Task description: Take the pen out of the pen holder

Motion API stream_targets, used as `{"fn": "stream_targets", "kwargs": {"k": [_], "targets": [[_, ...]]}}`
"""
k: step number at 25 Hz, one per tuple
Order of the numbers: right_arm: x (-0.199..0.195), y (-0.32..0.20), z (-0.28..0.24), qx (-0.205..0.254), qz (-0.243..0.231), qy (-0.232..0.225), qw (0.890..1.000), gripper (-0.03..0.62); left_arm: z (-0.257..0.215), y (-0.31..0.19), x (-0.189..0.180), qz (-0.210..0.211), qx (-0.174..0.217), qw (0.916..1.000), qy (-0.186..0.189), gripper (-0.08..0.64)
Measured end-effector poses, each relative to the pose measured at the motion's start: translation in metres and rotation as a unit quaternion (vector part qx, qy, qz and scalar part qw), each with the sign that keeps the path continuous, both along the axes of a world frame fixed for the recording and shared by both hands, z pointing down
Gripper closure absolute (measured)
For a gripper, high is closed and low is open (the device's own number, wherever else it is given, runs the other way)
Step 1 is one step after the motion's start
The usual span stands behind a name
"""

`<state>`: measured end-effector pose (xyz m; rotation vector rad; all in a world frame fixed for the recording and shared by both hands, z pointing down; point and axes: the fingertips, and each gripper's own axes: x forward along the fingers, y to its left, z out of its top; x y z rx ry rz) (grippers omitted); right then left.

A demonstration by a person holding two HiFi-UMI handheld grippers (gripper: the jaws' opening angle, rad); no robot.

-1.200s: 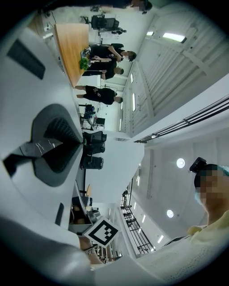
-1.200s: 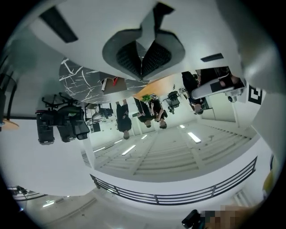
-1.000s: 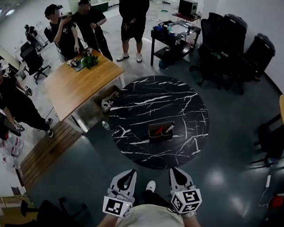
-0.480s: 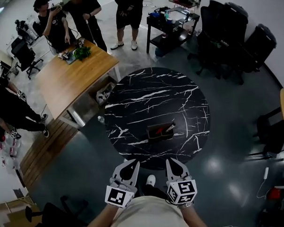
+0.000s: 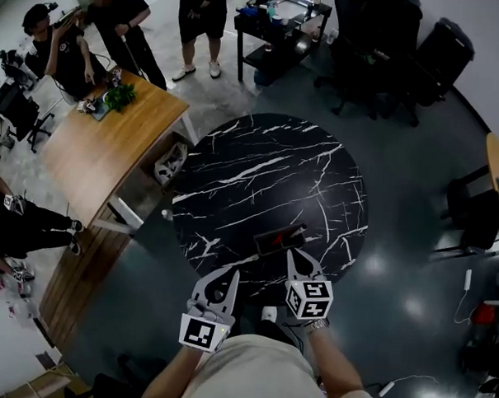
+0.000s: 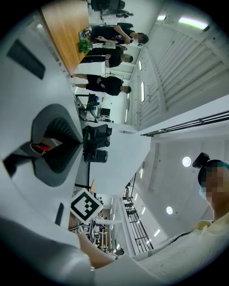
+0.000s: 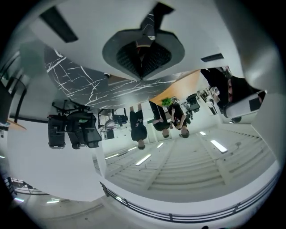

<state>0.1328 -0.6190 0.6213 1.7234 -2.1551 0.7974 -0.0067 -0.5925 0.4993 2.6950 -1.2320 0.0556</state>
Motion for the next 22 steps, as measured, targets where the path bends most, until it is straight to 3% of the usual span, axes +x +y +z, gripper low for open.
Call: {"fn": "stream_targets", "kwargs": {"k": [9, 11, 13, 22], "targets": [[-0.006, -0.043, 0.078, -0.072, -0.057, 0.017, 0.996, 0.570, 0.019, -0.046, -0.003, 0.008, -0.026, 0.9996, 0.005, 0.549], [-0.007, -0.043, 0.090, -0.092, -0.071, 0.021, 0.993, 0.509, 0.022, -0.048, -0.005, 0.002, -0.031, 0.9995, 0.003, 0.549], [-0.009, -0.044, 0.099, -0.101, -0.081, 0.020, 0.991, 0.492, 0.026, -0.048, -0.007, -0.003, -0.036, 0.9993, 0.002, 0.549], [-0.009, -0.056, 0.115, -0.104, -0.063, 0.031, 0.992, 0.492, 0.032, -0.042, -0.003, 0.001, -0.044, 0.9990, -0.008, 0.549]]}}
